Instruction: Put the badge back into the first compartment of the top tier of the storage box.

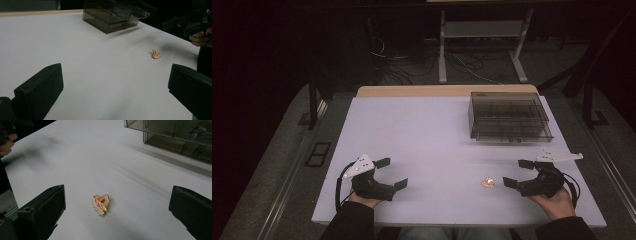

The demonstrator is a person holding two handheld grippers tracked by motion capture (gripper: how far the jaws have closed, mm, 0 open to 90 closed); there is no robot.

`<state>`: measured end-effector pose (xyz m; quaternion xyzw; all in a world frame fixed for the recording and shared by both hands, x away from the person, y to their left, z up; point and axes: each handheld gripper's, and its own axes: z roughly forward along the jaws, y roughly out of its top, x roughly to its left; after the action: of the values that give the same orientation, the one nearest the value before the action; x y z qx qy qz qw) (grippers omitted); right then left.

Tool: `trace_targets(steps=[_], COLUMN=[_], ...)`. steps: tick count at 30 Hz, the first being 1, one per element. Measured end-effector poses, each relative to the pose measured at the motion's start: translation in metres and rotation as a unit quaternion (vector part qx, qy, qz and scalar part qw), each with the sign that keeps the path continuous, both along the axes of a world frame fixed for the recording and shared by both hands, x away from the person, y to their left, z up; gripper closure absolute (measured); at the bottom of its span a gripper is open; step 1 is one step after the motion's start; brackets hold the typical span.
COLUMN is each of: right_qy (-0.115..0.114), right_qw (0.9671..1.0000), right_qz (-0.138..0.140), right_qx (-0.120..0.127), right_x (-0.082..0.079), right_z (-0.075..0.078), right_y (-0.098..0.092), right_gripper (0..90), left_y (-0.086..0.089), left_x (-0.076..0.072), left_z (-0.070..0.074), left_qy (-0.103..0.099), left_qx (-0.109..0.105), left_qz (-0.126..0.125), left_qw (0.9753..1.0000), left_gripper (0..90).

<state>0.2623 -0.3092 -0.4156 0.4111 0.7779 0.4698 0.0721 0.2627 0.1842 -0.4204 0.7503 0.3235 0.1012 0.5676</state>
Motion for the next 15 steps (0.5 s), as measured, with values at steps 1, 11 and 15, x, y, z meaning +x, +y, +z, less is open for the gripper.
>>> trace_targets(steps=[1,11,15], right_qy=[0.000,0.001,0.004], right_qw=[1.0000,1.0000,1.0000], right_qz=[0.000,-0.006,-0.007], right_qx=[0.000,-0.007,-0.005], right_x=[0.0000,-0.0009,-0.0014], right_z=[0.0000,0.0008,0.0012], right_y=[0.0000,-0.0021,-0.0028], right_gripper=[0.1,0.1,0.1], left_y=[0.0001,0.0000,0.0001], left_x=[0.0001,0.0008,0.0009], left_z=[0.0000,-0.0007,-0.0006], left_qy=[0.000,0.007,0.008], left_qx=[-0.001,-0.002,-0.005], left_qz=[0.000,-0.007,-0.008], left_qw=[1.0000,0.9999,0.9999], left_gripper=[0.0,0.0,0.0])
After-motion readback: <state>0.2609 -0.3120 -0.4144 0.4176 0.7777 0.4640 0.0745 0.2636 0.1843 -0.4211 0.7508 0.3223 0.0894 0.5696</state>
